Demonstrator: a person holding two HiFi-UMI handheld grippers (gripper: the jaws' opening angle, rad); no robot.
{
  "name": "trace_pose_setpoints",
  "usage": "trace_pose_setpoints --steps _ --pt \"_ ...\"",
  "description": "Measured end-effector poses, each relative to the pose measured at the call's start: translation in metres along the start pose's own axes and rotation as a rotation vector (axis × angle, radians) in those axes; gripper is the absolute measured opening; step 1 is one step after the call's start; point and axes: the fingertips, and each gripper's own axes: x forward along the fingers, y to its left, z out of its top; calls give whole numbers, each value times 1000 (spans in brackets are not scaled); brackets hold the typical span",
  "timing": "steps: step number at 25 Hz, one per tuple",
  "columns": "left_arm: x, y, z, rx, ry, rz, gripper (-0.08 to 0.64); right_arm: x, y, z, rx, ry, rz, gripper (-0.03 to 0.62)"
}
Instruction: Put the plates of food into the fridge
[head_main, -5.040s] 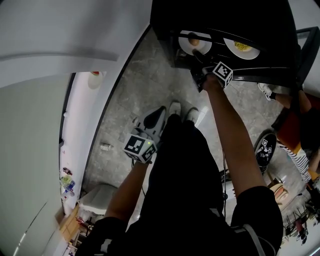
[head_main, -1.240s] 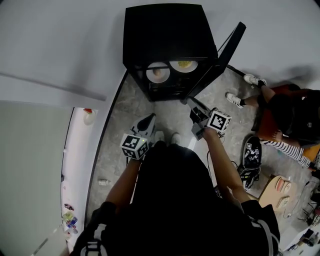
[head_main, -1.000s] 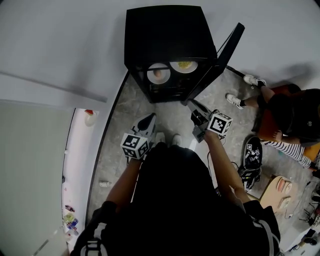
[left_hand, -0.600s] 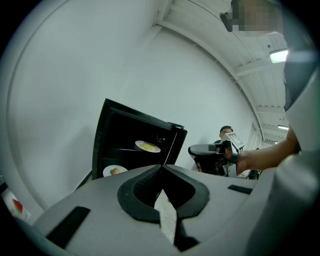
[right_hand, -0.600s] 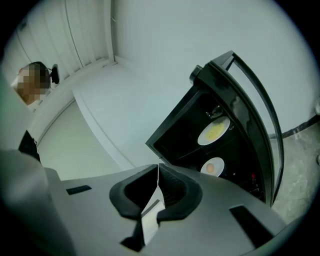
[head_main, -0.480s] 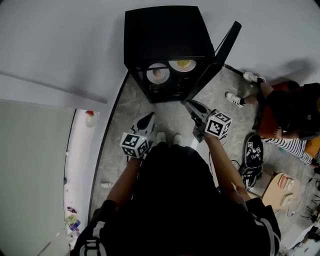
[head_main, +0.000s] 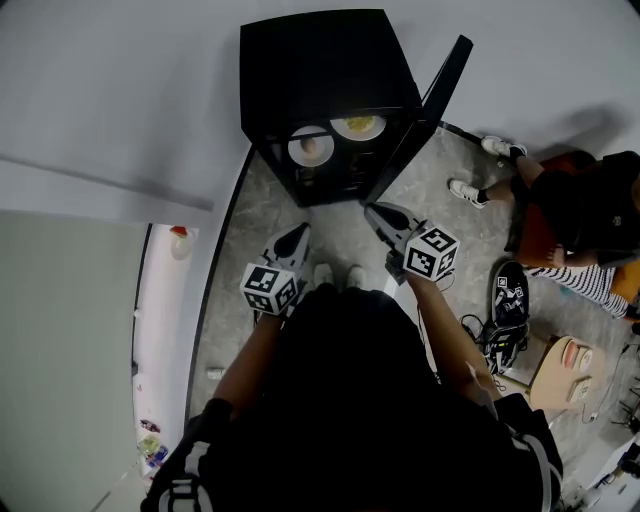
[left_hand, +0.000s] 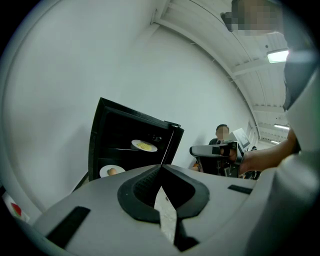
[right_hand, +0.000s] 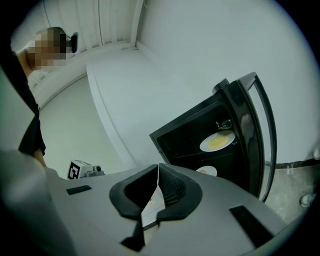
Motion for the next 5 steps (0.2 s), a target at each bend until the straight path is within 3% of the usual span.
trace_pose_setpoints --steps 5 --pt "1 -4 1 6 7 -13 21 -5 1 0 -26 5 -15 28"
